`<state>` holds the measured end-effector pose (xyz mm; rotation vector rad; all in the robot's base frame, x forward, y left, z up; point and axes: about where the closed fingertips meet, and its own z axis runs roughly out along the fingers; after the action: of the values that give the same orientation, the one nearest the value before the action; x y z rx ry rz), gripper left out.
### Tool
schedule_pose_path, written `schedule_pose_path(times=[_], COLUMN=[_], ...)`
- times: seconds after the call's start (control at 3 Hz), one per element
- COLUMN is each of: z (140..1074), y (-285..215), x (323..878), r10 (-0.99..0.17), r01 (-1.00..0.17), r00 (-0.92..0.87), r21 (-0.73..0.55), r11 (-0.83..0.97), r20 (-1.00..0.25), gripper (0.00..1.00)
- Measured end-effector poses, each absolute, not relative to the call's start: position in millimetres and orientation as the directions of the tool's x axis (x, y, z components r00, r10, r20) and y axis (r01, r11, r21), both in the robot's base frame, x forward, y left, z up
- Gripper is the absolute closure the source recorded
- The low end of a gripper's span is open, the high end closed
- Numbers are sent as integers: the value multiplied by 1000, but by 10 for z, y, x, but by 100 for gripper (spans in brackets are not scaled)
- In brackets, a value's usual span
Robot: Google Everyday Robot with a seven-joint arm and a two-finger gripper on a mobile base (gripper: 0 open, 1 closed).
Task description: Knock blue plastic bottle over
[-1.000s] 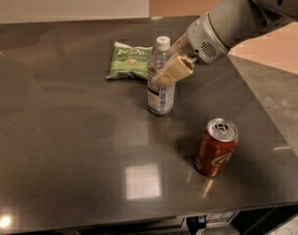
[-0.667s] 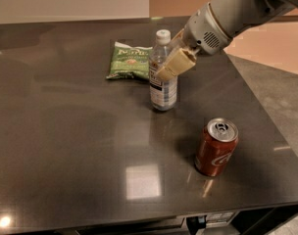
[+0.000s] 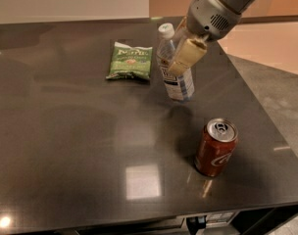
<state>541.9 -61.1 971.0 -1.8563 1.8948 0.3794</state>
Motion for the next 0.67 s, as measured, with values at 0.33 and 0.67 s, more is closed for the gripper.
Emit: schedule_pose_path(times=[0.33,0.67], z=[9649,9518], y=[-709,-758], x=[5328,5236], r10=[-924,-951], r01=[-989,-980], r00=[85,163], r21=[-146,-159], r11=[-32,-124], r20=[-373,-262], gripper=[100,100])
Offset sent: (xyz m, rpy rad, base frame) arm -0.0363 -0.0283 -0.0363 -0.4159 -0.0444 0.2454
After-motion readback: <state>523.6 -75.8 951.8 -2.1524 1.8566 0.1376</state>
